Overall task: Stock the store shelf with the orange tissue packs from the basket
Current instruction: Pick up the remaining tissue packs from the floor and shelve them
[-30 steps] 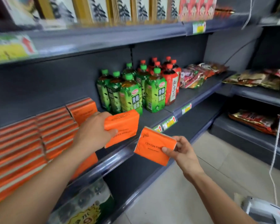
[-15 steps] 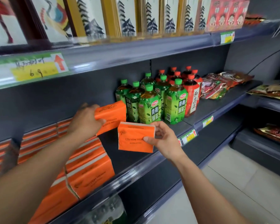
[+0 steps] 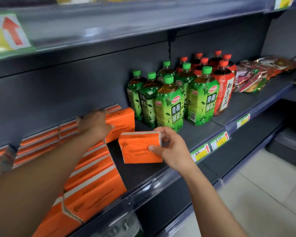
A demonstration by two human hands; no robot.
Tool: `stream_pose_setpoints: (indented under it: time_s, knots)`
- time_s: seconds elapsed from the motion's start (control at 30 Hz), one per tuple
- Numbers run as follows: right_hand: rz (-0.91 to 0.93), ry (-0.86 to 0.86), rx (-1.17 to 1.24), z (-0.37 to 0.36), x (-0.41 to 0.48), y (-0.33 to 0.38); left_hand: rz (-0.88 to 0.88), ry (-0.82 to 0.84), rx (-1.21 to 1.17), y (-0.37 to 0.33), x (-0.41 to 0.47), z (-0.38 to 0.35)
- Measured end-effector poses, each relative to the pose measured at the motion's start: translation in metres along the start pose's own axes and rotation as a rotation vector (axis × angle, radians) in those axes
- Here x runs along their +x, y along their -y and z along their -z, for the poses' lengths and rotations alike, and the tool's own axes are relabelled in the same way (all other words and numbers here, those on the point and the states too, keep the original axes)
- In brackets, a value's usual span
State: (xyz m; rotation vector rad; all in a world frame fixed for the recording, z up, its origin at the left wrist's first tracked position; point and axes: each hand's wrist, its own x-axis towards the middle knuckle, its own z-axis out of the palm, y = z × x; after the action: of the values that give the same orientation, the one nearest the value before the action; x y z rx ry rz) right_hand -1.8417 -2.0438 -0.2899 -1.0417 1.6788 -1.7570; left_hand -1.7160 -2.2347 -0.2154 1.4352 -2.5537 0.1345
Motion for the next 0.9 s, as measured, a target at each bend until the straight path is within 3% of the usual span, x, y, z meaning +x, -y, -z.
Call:
stream_pose_setpoints:
  time_s: [0.47, 0.9]
  knots:
    - [-0.035, 0.028, -0.016, -0.004, 0.009, -0.016, -0.019, -0.05, 0.349, 0.01, 0.021, -0.032]
    - [-0.061, 0.059, 0.009, -0.004, 0.009, -0.02, 0.013, -0.067, 0.339, 0.014, 0.021, -0.031]
